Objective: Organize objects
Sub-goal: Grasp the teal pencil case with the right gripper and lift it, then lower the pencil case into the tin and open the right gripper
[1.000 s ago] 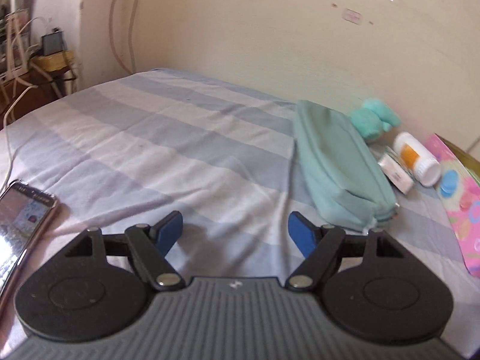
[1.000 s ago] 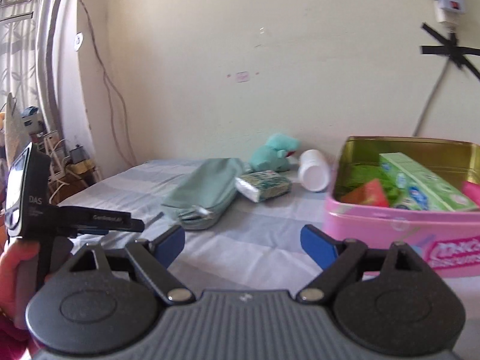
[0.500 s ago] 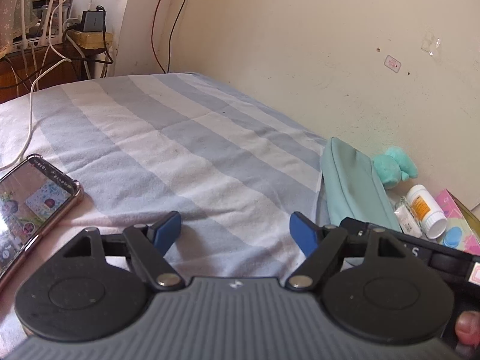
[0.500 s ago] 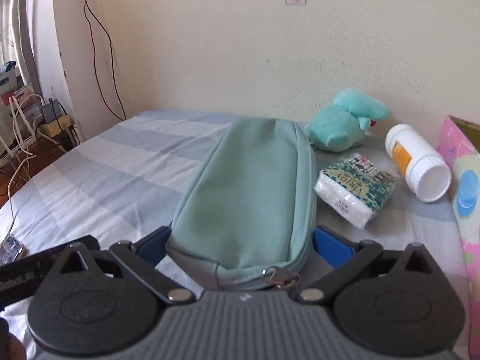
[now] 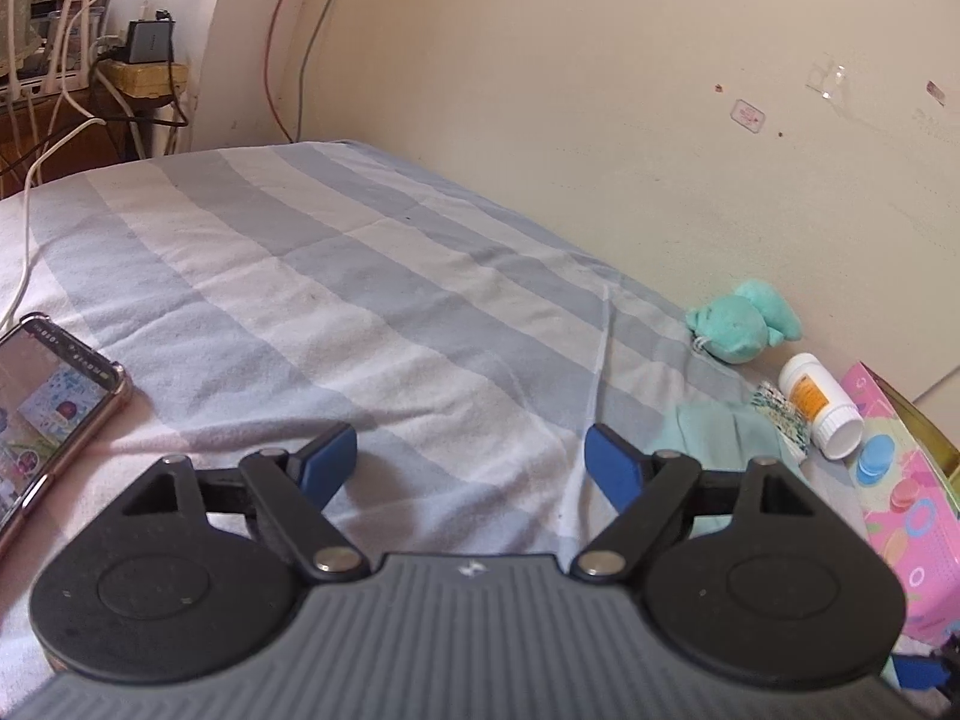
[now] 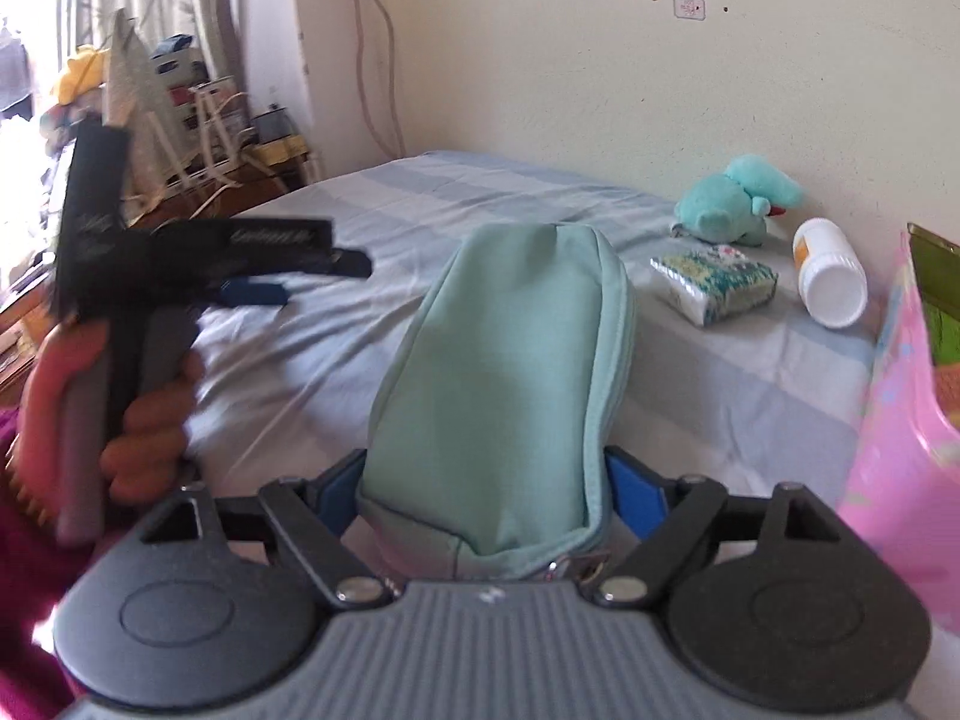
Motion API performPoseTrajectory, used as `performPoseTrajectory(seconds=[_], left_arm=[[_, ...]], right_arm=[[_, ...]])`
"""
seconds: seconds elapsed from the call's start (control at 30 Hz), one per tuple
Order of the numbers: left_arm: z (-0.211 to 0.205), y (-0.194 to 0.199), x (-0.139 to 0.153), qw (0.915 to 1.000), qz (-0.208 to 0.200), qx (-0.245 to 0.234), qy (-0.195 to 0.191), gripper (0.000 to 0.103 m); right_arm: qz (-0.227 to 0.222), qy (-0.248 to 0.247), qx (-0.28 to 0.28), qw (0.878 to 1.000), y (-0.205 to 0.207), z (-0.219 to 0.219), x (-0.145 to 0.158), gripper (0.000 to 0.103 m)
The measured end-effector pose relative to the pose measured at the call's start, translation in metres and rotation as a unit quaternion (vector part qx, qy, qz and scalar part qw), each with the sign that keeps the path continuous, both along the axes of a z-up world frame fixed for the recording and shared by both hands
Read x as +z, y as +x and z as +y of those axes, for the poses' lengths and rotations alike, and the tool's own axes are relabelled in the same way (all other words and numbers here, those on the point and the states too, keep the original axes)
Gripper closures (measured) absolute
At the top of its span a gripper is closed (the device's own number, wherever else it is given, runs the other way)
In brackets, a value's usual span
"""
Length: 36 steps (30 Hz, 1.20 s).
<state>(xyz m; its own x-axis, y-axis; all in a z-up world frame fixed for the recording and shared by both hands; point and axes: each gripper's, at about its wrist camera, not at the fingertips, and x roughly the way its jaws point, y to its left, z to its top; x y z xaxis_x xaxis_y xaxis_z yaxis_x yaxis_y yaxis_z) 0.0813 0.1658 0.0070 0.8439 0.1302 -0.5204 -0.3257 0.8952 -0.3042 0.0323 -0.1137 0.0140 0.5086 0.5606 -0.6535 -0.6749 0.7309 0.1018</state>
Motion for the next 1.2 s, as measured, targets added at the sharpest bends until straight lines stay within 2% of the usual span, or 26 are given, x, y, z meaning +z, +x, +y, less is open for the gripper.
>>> performPoseTrajectory(seconds=[0.1, 0.2, 0.3, 0.37, 0.43, 0.53, 0.6, 0.67, 0.8, 0.9, 0.97, 1.0, 1.03, 1.1, 1.2], left_arm=[[-0.014, 0.004, 0.001, 0.9982, 0.007, -0.059, 0.0, 0.019], [-0.036, 0.006, 0.006, 0.9917, 0.012, -0.128, -0.01, 0.02], [-0.065, 0.007, 0.018, 0.9796, 0.007, -0.199, -0.027, 0.02], [-0.087, 0.007, 0.025, 0.9724, 0.003, -0.233, -0.009, 0.02], [-0.108, 0.005, 0.029, 0.9672, 0.006, -0.253, 0.025, 0.02], [-0.122, 0.002, 0.029, 0.962, 0.02, -0.267, 0.053, 0.02], [-0.124, 0.002, 0.027, 0.9607, 0.034, -0.268, 0.064, 0.02], [-0.121, 0.002, 0.025, 0.9591, 0.049, -0.27, 0.069, 0.02], [-0.117, -0.003, 0.021, 0.9496, 0.073, -0.299, 0.058, 0.025], [-0.118, -0.004, 0.011, 0.9429, 0.094, -0.314, 0.061, 0.025], [-0.115, -0.005, 0.004, 0.9388, 0.091, -0.331, 0.033, 0.025], [-0.118, -0.008, 0.004, 0.937, 0.087, -0.337, 0.034, 0.027], [-0.124, -0.011, 0.004, 0.9371, 0.082, -0.336, 0.045, 0.027], [-0.129, -0.014, 0.006, 0.9394, 0.074, -0.331, 0.053, 0.029], [-0.125, -0.016, 0.025, 0.9408, 0.046, -0.335, 0.021, 0.034]], right_arm=[[-0.021, -0.025, -0.006, 0.999, -0.043, -0.051, 0.004, 0.012], [-0.051, -0.025, -0.087, 0.995, -0.071, -0.101, 0.01, 0.003], [-0.061, 0.0, -0.215, 0.975, -0.085, -0.148, 0.012, 0.001], [-0.051, 0.036, -0.296, 0.953, -0.091, -0.172, 0.009, 0.001], [-0.028, 0.088, -0.333, 0.938, -0.096, -0.191, 0.005, 0.001], [-0.02, 0.14, -0.335, 0.931, -0.106, -0.199, 0.004, 0.001], [-0.008, 0.17, -0.319, 0.932, -0.108, -0.197, 0.004, 0.002], [0.008, 0.189, -0.302, 0.934, -0.103, -0.189, 0.002, 0.007], [0.034, 0.21, -0.28, 0.936, -0.092, -0.174, -0.002, 0.02], [0.058, 0.208, -0.271, 0.938, -0.084, -0.166, -0.011, 0.026], [0.086, 0.23, -0.257, 0.935, -0.076, -0.16, -0.02, 0.033], [0.096, 0.241, -0.243, 0.935, -0.074, -0.154, -0.022, 0.039], [0.092, 0.236, -0.242, 0.936, -0.073, -0.147, -0.022, 0.04], [0.061, 0.192, -0.244, 0.949, -0.075, -0.133, -0.015, 0.041], [0.039, 0.206, -0.259, 0.943, -0.077, -0.145, -0.003, 0.049]])
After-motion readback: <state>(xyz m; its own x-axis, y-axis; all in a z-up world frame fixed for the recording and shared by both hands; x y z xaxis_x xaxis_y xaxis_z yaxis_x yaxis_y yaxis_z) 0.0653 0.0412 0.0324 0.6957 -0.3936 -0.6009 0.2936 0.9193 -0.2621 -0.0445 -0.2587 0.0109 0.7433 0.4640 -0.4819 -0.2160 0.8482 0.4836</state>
